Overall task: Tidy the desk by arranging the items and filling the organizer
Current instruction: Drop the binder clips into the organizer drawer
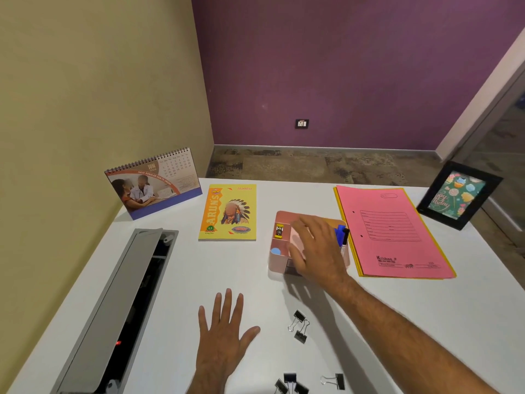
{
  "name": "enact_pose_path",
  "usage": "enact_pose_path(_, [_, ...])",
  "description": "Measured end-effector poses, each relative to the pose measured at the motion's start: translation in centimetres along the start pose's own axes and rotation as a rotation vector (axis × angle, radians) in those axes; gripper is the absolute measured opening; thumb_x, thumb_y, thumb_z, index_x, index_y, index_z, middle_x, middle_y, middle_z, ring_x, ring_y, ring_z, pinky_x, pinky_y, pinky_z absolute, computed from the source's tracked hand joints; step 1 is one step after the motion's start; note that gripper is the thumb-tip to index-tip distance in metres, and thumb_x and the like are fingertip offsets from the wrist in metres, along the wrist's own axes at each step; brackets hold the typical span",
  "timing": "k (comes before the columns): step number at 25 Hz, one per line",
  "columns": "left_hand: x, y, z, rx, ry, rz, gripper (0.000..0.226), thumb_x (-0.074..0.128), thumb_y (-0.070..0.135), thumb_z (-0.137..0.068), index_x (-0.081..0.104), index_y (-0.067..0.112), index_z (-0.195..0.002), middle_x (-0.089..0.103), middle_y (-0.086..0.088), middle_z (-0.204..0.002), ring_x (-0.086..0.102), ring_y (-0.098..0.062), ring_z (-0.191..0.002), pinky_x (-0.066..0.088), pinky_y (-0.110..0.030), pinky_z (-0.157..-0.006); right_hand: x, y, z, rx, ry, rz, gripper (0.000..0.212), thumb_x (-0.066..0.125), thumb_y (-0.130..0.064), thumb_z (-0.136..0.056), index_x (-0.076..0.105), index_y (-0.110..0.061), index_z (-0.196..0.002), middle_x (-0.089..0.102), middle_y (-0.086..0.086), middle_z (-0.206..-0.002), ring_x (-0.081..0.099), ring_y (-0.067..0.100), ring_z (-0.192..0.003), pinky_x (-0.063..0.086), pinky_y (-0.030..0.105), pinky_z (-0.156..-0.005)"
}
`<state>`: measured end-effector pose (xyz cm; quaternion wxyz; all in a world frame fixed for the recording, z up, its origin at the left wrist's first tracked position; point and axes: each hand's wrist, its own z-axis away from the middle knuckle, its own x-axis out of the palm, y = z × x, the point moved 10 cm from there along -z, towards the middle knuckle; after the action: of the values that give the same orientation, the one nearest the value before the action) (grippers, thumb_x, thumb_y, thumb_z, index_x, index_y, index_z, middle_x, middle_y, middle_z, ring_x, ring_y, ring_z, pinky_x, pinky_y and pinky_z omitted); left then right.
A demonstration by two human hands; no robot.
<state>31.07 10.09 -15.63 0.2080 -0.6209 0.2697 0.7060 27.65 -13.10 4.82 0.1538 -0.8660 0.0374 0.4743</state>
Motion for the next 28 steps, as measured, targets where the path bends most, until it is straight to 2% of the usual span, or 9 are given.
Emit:
enact_pose_path(2, [0.0,-0.1,0.5,-0.006,-0.007,0.006,0.079,0.018,0.074,-0.092,0.038,0.023,-0.149,0.032,-0.007,-0.158,0.009,-0.024,-0.149,0.017,-0.06,-0.113,-0.2,-1.1,1.8,0.011,0.01,-0.043,0.045,0.057,-0.031,-0.085,0.058,-0.01,-0.126,0.059,0.013,-0.131,0.05,0.032,-0.123,0.042,0.048,-0.102])
enact_pose_path(5, [0.0,-0.5,2.1,-0.015,-0.005,0.017,0.077,0.017,0.071,-0.094,0.037,0.022,-0.149,0.033,-0.008,-0.157,0.001,-0.021,-0.151,0.009,-0.055,-0.115,0.1,-2.3,4.8,0.02,-0.026,-0.093,0.05,0.064,-0.03,-0.083,0.049,-0.018,-0.129,0.059,0.009,-0.132,0.049,0.028,-0.123,0.044,0.047,-0.101])
enact_pose_path(7, [0.2,-0.8,3.5,-0.025,-0.014,0.016,0.076,0.017,0.071,-0.094,0.035,0.023,-0.15,0.031,-0.008,-0.158,0.001,-0.021,-0.151,0.008,-0.054,-0.115,0.3,-3.0,6.7,0.021,-0.066,-0.108,0.048,0.065,-0.032,-0.084,0.052,-0.017,-0.128,0.061,0.007,-0.13,0.053,0.028,-0.12,0.047,0.047,-0.1])
enact_pose_path(11, [0.4,-0.9,6.3,-0.017,-0.052,0.024,0.076,0.015,0.069,-0.095,0.035,0.022,-0.151,0.029,-0.009,-0.159,0.024,-0.028,-0.148,0.01,-0.054,-0.115,0.6,-4.1,10.3,0.065,-0.109,-0.149,0.038,0.06,-0.035,-0.087,0.064,-0.014,-0.119,0.067,0.003,-0.116,0.06,0.024,-0.107,0.052,0.039,-0.092])
enact_pose_path(14, [0.4,-1.1,8.2,-0.018,-0.047,0.016,0.076,0.014,0.069,-0.095,0.034,0.022,-0.151,0.028,-0.009,-0.159,0.027,-0.03,-0.146,0.01,-0.054,-0.115,1.4,-5.7,13.7,0.076,-0.184,-0.208,0.038,0.055,-0.039,-0.088,0.067,-0.015,-0.115,0.07,-0.002,-0.109,0.06,0.02,-0.1,0.053,0.034,-0.086])
enact_pose_path(19, [0.6,-1.3,10.9,-0.03,-0.047,0.008,0.076,0.013,0.069,-0.095,0.031,0.022,-0.152,0.027,-0.009,-0.16,0.025,-0.03,-0.147,0.015,-0.057,-0.116,3.2,-9.1,20.8,0.082,-0.471,-0.419,0.028,0.057,-0.042,-0.085,0.069,-0.022,-0.1,0.067,-0.011,-0.093,0.06,0.01,-0.09,0.051,0.029,-0.081])
enact_pose_path(23, [0.7,-1.5,11.6,-0.047,-0.042,0.012,0.075,0.011,0.068,-0.096,0.031,0.022,-0.152,0.027,-0.009,-0.16,0.026,-0.029,-0.147,0.014,-0.057,-0.115,3.8,-12.5,26.3,-0.085,-0.774,-0.429,0.026,0.059,-0.047,-0.081,0.068,-0.025,-0.093,0.066,-0.01,-0.088,0.059,0.011,-0.087,0.049,0.031,-0.079])
enact_pose_path(28, [0.9,-1.6,11.6,-0.06,-0.042,0.019,0.077,0.008,0.069,-0.095,0.03,0.022,-0.152,0.026,-0.009,-0.16,0.024,-0.029,-0.148,0.015,-0.059,-0.115,4.6,-14.7,31.0,-0.277,-1.075,-0.299,0.049,0.071,-0.061,-0.073,0.063,-0.022,-0.101,0.063,-0.005,-0.087,0.056,0.019,-0.088,0.047,0.033,-0.071])
